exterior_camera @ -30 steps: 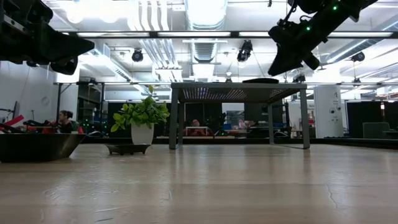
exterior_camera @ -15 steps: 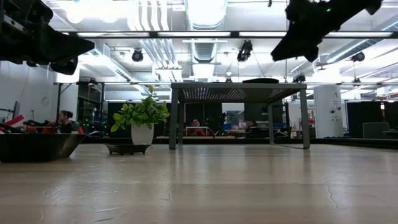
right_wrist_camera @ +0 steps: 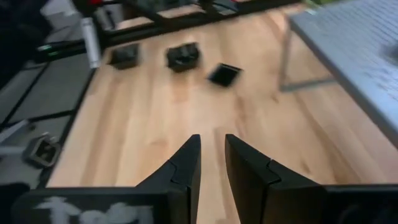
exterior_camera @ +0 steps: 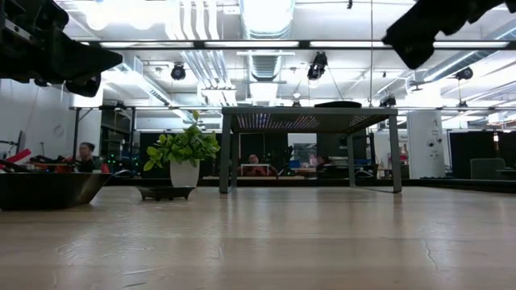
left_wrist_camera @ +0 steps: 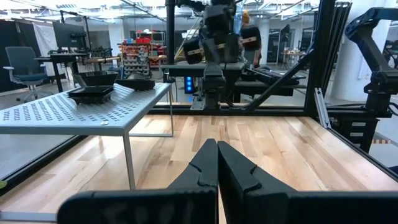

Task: Pick & Place Mini shaped plates
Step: Stack the distorted square plate on top of the other distorted square plate on the shelf

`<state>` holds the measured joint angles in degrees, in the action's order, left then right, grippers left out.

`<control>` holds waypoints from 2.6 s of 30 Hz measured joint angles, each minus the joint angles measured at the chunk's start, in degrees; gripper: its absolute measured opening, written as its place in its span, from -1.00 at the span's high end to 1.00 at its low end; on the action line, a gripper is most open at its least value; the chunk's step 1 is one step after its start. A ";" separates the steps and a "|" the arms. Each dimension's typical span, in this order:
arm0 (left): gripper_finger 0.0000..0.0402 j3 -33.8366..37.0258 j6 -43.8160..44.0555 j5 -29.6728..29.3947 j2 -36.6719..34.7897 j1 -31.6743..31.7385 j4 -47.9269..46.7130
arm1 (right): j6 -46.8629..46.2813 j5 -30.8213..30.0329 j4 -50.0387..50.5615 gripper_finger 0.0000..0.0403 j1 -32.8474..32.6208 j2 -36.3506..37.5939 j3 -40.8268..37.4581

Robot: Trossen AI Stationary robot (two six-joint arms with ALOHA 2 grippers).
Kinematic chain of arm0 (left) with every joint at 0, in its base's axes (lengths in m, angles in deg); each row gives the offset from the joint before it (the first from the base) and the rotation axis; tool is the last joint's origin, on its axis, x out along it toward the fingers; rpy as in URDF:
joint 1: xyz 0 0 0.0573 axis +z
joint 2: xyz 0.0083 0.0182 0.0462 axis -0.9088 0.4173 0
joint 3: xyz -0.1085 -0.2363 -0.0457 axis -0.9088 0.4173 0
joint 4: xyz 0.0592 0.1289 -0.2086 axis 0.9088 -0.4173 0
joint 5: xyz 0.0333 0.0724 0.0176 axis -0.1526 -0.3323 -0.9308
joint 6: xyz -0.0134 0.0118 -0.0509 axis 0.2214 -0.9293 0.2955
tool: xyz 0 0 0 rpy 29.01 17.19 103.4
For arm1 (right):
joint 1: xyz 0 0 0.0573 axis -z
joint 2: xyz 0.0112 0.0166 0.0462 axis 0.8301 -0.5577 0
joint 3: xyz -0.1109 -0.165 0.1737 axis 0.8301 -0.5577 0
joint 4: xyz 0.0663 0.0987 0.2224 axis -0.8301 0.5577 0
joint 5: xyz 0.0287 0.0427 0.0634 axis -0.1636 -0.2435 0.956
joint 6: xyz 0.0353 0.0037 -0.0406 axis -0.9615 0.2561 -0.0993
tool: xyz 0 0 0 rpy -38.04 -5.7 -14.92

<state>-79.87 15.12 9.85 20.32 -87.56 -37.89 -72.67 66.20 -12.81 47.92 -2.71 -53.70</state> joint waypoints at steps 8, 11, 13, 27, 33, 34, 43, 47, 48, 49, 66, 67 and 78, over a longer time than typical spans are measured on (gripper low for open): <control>1.00 0.00 -2.34 -0.38 -0.01 0.00 0.01 | 3.93 -0.48 -6.81 0.62 -7.04 -0.23 -2.19; 1.00 0.00 -4.91 -1.84 -0.04 0.01 0.31 | 3.97 -0.48 -7.04 0.63 -8.10 -0.14 -3.30; 1.00 0.00 -4.43 -1.87 -0.01 0.02 0.35 | 3.95 -0.49 -7.00 0.65 -8.34 -0.12 -4.12; 1.00 0.02 30.39 -1.30 4.06 0.04 22.83 | 5.27 0.17 -9.62 0.69 -8.46 -0.02 -3.51; 1.00 -0.70 31.43 2.52 12.23 0.09 38.31 | 6.66 1.07 -13.99 0.66 -8.46 -0.06 -3.51; 1.00 -1.64 32.52 4.95 13.77 0.15 37.59 | 7.59 1.07 -15.64 0.65 -8.46 -0.06 -3.51; 1.00 -14.38 25.53 1.69 27.02 0.03 28.33 | 17.73 1.07 -20.62 0.70 -8.41 -0.02 -2.15; 0.98 -23.80 33.00 -0.39 37.45 -0.13 12.73 | 19.60 1.05 -20.59 0.73 -8.41 -0.02 -0.97; 0.97 -26.43 34.84 -0.54 40.11 -0.12 8.85 | 19.64 1.05 -20.50 0.74 -8.41 0.00 -0.95; 0.94 -29.03 36.97 -0.35 42.74 -0.14 4.60 | 19.81 1.05 -20.21 0.74 -8.41 0.03 -0.95; 0.46 -58.82 49.14 21.34 74.41 -4.54 -49.92 | 17.16 1.01 -20.52 0.74 -8.41 -0.37 -0.99; 0.47 -59.06 50.00 22.96 75.13 -4.83 -50.47 | 17.07 0.98 -20.54 0.74 -8.41 -0.44 -0.99; 0.48 -58.47 49.45 29.42 80.85 -5.70 -56.22 | 18.50 0.98 -20.33 0.74 -8.41 -0.52 -1.03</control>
<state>-138.35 64.57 39.27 101.17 -93.26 -94.11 -54.17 67.19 -33.14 39.50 -3.23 -54.72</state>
